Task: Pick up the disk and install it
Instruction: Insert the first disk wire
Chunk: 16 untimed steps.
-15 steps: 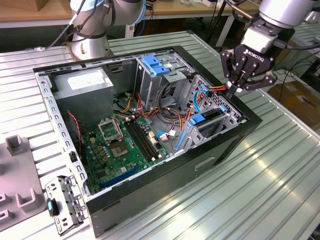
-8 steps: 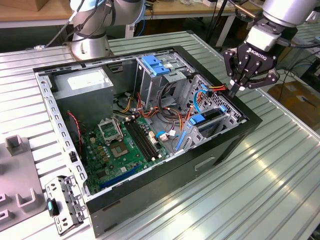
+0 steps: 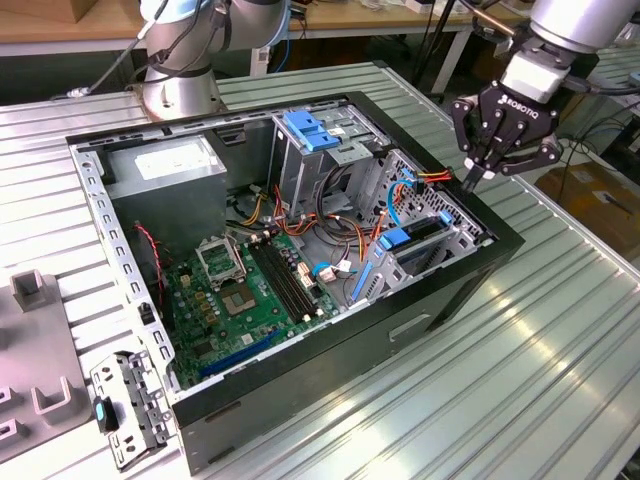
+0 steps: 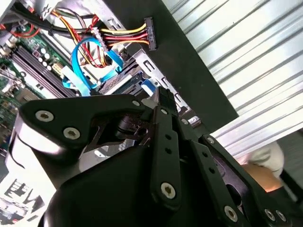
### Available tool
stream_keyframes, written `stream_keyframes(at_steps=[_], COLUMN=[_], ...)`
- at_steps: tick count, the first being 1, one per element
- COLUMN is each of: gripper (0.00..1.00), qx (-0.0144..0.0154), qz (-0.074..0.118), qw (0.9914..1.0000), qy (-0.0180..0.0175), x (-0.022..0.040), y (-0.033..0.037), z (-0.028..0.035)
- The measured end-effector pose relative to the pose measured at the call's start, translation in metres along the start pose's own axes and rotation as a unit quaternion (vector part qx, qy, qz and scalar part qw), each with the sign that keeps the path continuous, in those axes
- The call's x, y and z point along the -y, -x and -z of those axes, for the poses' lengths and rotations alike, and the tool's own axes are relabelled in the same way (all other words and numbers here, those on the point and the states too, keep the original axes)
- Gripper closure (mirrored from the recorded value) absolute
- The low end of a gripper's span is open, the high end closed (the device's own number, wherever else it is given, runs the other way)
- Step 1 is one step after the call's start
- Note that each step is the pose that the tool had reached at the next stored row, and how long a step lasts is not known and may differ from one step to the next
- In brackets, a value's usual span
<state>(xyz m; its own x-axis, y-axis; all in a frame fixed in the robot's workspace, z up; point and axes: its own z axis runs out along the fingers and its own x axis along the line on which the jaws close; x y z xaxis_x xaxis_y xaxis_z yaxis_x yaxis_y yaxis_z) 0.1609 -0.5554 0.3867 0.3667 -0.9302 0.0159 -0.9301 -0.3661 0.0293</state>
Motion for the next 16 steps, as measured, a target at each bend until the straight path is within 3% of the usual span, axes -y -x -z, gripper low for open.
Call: stream_keyframes(at_steps=[3,13,16], gripper=[0.89,0.89,0.89], qx=[-0.0006,-0.0011,-0.0020], qz=[0.027,0.039,0.070], qw=[0.99963,0.99924,0.99751], qy=[-0.0005,-0.0006,-0.0012], x=[0.0024,0.0234,0.0239], y=[-0.0010,-0.0047,-0.0048], z=[-0.0003,0.0002,0.0000])
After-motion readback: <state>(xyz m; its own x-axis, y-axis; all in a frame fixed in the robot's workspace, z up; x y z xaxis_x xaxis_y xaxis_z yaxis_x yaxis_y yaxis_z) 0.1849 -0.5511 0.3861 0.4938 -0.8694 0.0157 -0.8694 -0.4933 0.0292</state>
